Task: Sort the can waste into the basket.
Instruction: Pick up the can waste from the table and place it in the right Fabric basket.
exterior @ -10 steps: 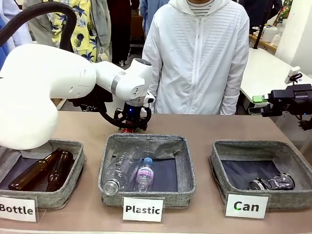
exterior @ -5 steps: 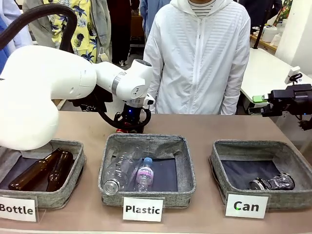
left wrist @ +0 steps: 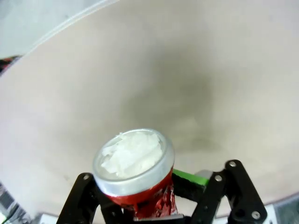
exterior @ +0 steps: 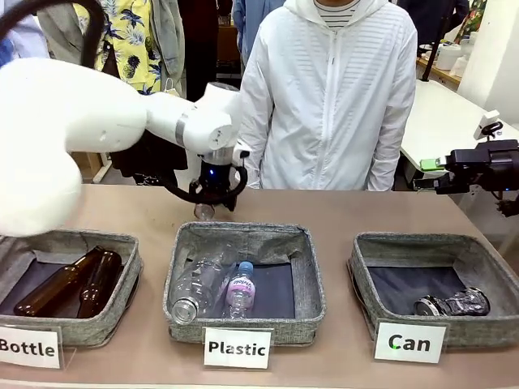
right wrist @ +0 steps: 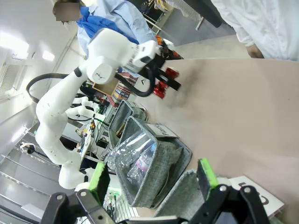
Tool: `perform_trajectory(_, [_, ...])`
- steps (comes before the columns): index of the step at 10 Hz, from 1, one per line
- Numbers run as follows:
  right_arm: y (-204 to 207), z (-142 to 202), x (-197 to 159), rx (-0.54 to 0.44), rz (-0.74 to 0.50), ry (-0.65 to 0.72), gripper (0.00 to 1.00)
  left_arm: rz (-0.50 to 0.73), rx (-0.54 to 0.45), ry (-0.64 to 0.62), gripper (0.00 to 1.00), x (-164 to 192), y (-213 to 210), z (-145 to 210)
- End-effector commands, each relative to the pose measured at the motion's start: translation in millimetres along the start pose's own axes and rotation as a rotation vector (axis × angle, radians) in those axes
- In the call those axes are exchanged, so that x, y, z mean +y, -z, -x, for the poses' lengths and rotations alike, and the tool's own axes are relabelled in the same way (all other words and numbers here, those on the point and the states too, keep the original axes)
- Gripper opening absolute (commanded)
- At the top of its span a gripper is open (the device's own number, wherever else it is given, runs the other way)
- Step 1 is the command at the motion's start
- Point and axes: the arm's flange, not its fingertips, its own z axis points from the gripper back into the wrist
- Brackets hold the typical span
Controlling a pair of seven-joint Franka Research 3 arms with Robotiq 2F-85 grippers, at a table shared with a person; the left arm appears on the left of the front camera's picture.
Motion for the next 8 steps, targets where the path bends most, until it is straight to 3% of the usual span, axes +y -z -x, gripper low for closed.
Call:
perform_trajectory(1, [-1.4, -0.6, 1.5, 0.006, -0.006, -0.022, 1.0, 0.011, -0.094, -0.022, 0.0, 38.3, -54.7, 49.3])
perform_trajectory(3, [-1.4, -0.6, 1.5, 0.006, -0.006, -0.022, 1.0, 0.05, -0.139, -0.005, 0.0, 77.5, -133.5, 101.5])
perform_trajectory(5, [-1.4, -0.6, 1.5, 0.006, -0.006, -0.022, 1.0, 0.191, -0.152, 0.249, 0.0, 115.1, -172.4, 154.4])
perform_trajectory(7, [-1.4, -0.6, 1.5, 0.006, -0.006, -0.022, 1.0, 0.333, -0.168, 0.462, 0.0, 139.1, -171.9, 207.6])
perform_trajectory(8, [-1.4, -0.6, 1.5, 0.006, -0.006, -0.022, 1.0, 0.38, -0.201, 0.44, 0.0, 142.0, -155.5, 227.8])
